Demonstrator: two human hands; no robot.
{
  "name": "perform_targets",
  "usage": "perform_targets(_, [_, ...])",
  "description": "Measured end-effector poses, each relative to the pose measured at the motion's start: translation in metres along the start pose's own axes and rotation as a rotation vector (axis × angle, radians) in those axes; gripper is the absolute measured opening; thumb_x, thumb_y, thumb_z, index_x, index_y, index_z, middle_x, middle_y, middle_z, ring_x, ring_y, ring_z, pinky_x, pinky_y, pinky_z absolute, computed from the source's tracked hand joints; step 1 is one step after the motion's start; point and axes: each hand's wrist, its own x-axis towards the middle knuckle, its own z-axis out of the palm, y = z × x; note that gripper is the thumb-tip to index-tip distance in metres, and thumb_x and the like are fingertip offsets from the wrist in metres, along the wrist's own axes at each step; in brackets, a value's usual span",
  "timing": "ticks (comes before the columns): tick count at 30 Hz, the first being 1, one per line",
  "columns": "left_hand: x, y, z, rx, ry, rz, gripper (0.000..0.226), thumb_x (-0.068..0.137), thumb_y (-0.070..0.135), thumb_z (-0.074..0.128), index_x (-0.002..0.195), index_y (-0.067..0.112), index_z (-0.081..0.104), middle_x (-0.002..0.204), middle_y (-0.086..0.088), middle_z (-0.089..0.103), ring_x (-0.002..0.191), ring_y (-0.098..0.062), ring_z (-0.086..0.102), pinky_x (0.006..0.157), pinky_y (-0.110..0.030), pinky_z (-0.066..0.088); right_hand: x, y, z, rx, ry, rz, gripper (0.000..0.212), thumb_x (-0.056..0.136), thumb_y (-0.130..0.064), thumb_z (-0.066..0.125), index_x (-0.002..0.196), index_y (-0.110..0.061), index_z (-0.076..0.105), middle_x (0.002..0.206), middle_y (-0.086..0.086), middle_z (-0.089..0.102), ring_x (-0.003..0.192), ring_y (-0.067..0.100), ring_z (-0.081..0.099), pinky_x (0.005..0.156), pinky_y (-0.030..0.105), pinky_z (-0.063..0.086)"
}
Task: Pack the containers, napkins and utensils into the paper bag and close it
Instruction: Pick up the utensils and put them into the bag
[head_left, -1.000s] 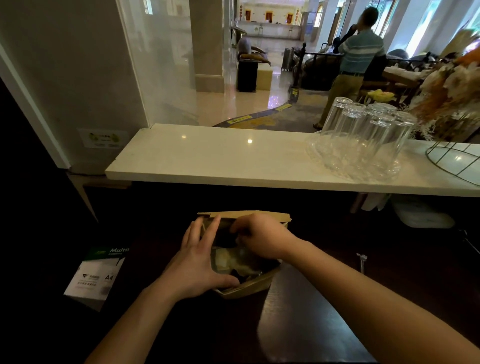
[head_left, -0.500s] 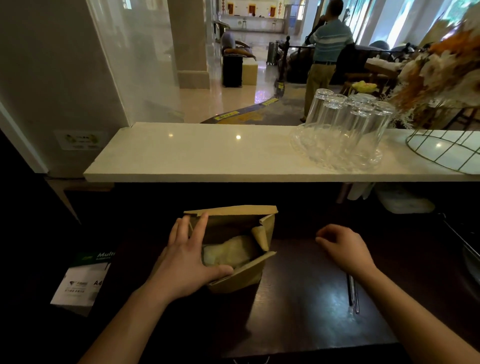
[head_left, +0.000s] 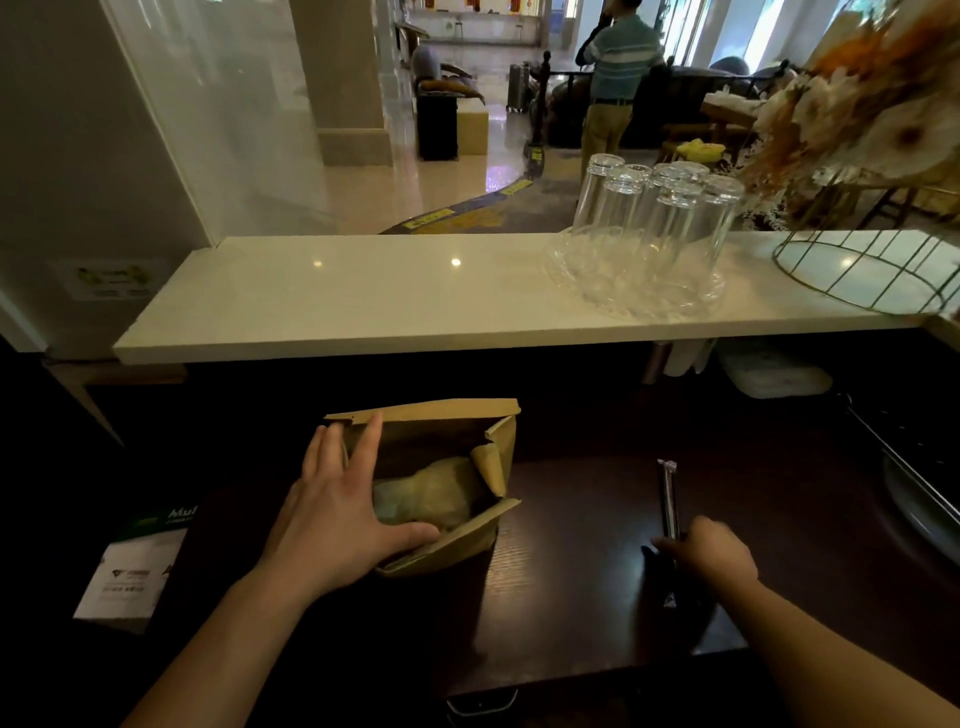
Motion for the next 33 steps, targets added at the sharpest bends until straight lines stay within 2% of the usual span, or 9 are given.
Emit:
perform_targets(6, [-0.003, 0.003, 0.001, 0.009, -0.033, -0.004, 0.132, 0.04, 0.095, 0.046, 0.139, 0.049, -0.029, 0.158, 0.001, -0.018, 0.145, -0.021, -0.012, 0.114, -0.055, 0.022, -0.003, -0.014, 0.003, -0.025, 0.057, -0.015, 0.017, 0.088, -0.022, 0.06, 0.077, -0.018, 0.047, 0.08, 0.005, 0.058, 0.069, 0.021, 0.06, 0.066, 0.037, 0.059])
perform_targets(13, [-0.004, 0.001, 0.0, -0.02, -0.007, 0.016, 0.131, 0.039, 0.097, 0.043, 0.139, 0.05, -0.028, 0.158, 0.002, -0.014, 0.145, -0.021, -0.01, 0.113, -0.056, 0.025, 0.0, -0.014, -0.001, 0.046, -0.028, 0.002, 0.021, 0.081, -0.028, 0.071, 0.085, -0.014, 0.055, 0.083, 0.008, 0.063, 0.074, 0.023, 0.065, 0.07, 0.038, 0.06])
perform_targets(16, [-0.003, 0.001, 0.001, -0.03, -0.002, 0.02, 0.131, 0.039, 0.098, 0.042, 0.14, 0.05, -0.026, 0.158, 0.002, -0.014, 0.146, -0.021, -0.009, 0.113, -0.056, 0.025, 0.0, -0.018, -0.008, 0.076, 0.013, -0.042, 0.022, 0.081, -0.031, 0.07, 0.087, -0.014, 0.058, 0.083, 0.009, 0.065, 0.077, 0.026, 0.067, 0.074, 0.042, 0.059])
perform_targets(18, [-0.002, 0.001, 0.001, -0.039, -0.003, 0.018, 0.132, 0.038, 0.098, 0.043, 0.139, 0.05, -0.027, 0.158, 0.002, -0.014, 0.146, -0.021, -0.009, 0.113, -0.055, 0.025, -0.004, -0.029, -0.019, 0.157, 0.052, -0.079, 0.019, 0.08, -0.029, 0.071, 0.087, -0.017, 0.058, 0.08, 0.007, 0.066, 0.071, 0.024, 0.067, 0.069, 0.043, 0.059])
perform_targets(21, [-0.001, 0.002, 0.0, -0.06, -0.006, 0.01, 0.134, 0.036, 0.097, 0.046, 0.139, 0.051, -0.026, 0.159, 0.003, -0.015, 0.146, -0.021, -0.009, 0.112, -0.057, 0.025, -0.015, -0.056, -0.043, 0.327, 0.148, -0.213, 0.012, 0.08, -0.017, 0.072, 0.082, -0.021, 0.061, 0.069, 0.002, 0.068, 0.057, 0.017, 0.066, 0.056, 0.035, 0.055])
perform_targets(25, [-0.001, 0.001, 0.0, -0.084, -0.023, 0.004, 0.135, 0.04, 0.091, 0.058, 0.138, 0.052, -0.027, 0.158, 0.004, -0.018, 0.145, -0.02, -0.012, 0.113, -0.056, 0.024, -0.051, -0.108, -0.092, 0.758, 0.126, -0.489, 0.02, 0.077, -0.012, 0.079, 0.077, -0.022, 0.062, 0.072, 0.006, 0.068, 0.059, 0.019, 0.064, 0.055, 0.033, 0.054])
perform_targets(28, [0.0, 0.0, -0.001, -0.107, -0.032, 0.005, 0.135, 0.044, 0.086, 0.065, 0.139, 0.052, -0.024, 0.158, 0.007, -0.019, 0.145, -0.018, -0.013, 0.112, -0.054, 0.023, -0.093, -0.148, -0.13, 0.948, 0.07, -0.748, 0.011, 0.081, -0.02, 0.075, 0.086, -0.025, 0.066, 0.088, 0.011, 0.075, 0.076, 0.023, 0.072, 0.067, 0.036, 0.06])
perform_targets(30, [0.001, -0.001, -0.002, -0.122, -0.037, 0.006, 0.135, 0.044, 0.085, 0.065, 0.141, 0.051, -0.022, 0.158, 0.007, -0.02, 0.145, -0.017, -0.014, 0.112, -0.053, 0.022, -0.121, -0.172, -0.15, 1.003, 0.043, -0.922, 0.014, 0.083, -0.021, 0.072, 0.095, -0.028, 0.067, 0.095, 0.008, 0.076, 0.087, 0.02, 0.073, 0.072, 0.03, 0.061])
perform_targets(33, [0.001, -0.002, -0.003, -0.147, -0.043, 0.012, 0.137, 0.042, 0.086, 0.065, 0.143, 0.05, -0.02, 0.158, 0.006, -0.019, 0.145, -0.018, -0.014, 0.113, -0.053, 0.021, -0.152, -0.205, -0.165, 1.017, -0.043, -1.098, 0.024, 0.089, -0.005, 0.064, 0.107, -0.02, 0.065, 0.1, 0.005, 0.076, 0.096, 0.017, 0.072, 0.078, 0.024, 0.057])
